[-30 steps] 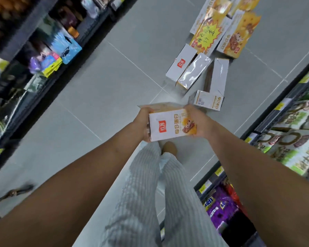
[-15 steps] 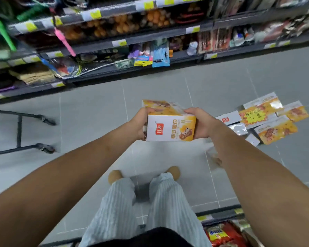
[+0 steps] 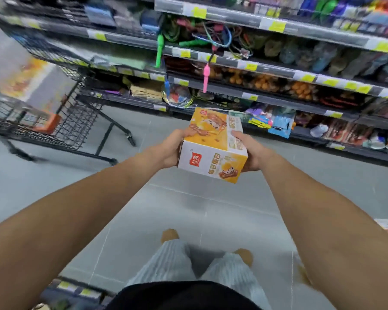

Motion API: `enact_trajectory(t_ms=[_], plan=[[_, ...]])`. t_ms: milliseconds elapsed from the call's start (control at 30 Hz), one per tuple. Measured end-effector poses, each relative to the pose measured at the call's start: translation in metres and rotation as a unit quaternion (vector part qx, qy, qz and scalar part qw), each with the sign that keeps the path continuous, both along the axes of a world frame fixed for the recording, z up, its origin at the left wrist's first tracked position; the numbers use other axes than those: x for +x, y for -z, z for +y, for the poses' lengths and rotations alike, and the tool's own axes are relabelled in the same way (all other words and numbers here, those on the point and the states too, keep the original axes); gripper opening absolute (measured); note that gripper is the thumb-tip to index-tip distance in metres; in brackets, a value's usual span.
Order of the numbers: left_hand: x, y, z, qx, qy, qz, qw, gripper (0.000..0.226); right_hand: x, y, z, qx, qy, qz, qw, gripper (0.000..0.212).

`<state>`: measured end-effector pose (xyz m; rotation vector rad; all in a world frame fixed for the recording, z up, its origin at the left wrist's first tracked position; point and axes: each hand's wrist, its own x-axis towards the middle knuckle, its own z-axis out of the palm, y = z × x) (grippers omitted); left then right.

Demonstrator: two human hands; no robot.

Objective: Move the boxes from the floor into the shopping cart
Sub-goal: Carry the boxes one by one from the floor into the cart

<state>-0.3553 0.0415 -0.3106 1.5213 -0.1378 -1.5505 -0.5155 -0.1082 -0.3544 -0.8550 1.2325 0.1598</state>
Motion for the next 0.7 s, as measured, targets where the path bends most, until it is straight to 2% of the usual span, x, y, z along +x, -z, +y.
enact_trajectory(t_ms=[133,233,333,600,700], plan=[[0.072,-0.010,0.039,-0.041,-0.073,-0.015,0.996,0.018,0.095,-0.011,0.016,-0.047,-0.031,-0.035,0.998,0.047],[0.130,-0.017,0.068,-0.079,-0.131,-0.028,0.988,0.025,0.166,-0.030,0.037,-0.066,-0.080,-0.067,0.992,0.037],[0.179,-0.025,0.090,-0.099,-0.184,-0.039,0.977,0.012,0.229,-0.040,0.053,-0.078,-0.127,-0.082,0.985,0.029],[0.304,-0.041,0.128,-0.105,-0.320,-0.098,0.937,0.010,0.411,-0.049,0.074,-0.104,-0.234,-0.097,0.962,0.048],[0.360,-0.044,0.134,-0.058,-0.377,-0.095,0.919,0.009,0.486,-0.054,0.076,-0.100,-0.292,-0.100,0.946,0.061]])
